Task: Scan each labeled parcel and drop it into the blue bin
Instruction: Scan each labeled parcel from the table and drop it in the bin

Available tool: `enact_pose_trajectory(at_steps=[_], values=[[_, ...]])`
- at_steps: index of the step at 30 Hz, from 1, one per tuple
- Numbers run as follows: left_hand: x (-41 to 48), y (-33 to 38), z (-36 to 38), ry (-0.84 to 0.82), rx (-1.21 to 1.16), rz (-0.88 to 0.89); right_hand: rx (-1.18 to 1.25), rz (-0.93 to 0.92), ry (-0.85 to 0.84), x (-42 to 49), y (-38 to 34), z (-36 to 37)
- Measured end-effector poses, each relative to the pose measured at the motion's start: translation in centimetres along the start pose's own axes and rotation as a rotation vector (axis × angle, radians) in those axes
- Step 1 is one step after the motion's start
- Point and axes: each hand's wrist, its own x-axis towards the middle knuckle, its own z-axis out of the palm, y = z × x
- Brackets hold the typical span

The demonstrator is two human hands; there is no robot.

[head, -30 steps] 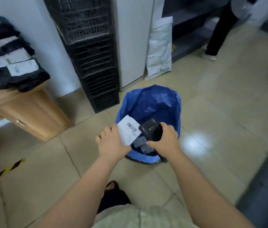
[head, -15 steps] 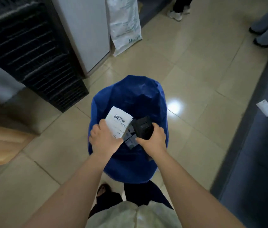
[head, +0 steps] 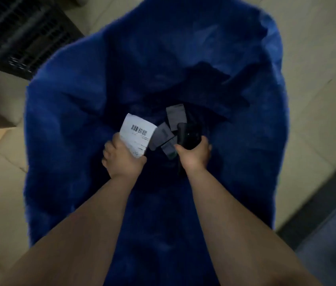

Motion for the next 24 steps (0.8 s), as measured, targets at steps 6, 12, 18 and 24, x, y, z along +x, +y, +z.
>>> enact_pose_trajectory(at_steps=[6,12,18,24], values=[[13.7,0.0,12.0,-0.060,0.079,0.082,-0.067,-0.011,0.082,15.4,4.9,7.2],[23.6,0.1,20.2,-0.186,0.167,0.284,-0.090,-0.052,0.049,25.5,8.7,13.1],[27.9,-0.3,24.5,-0.353,0.189,0.446,-0.151,-0.129,0.018,29.1,11.7,16.7],[27.3,0.2,26.9,-0.362,0.154,0.504,-0.138,-0.084,0.066,30.6,14.1,12.2]])
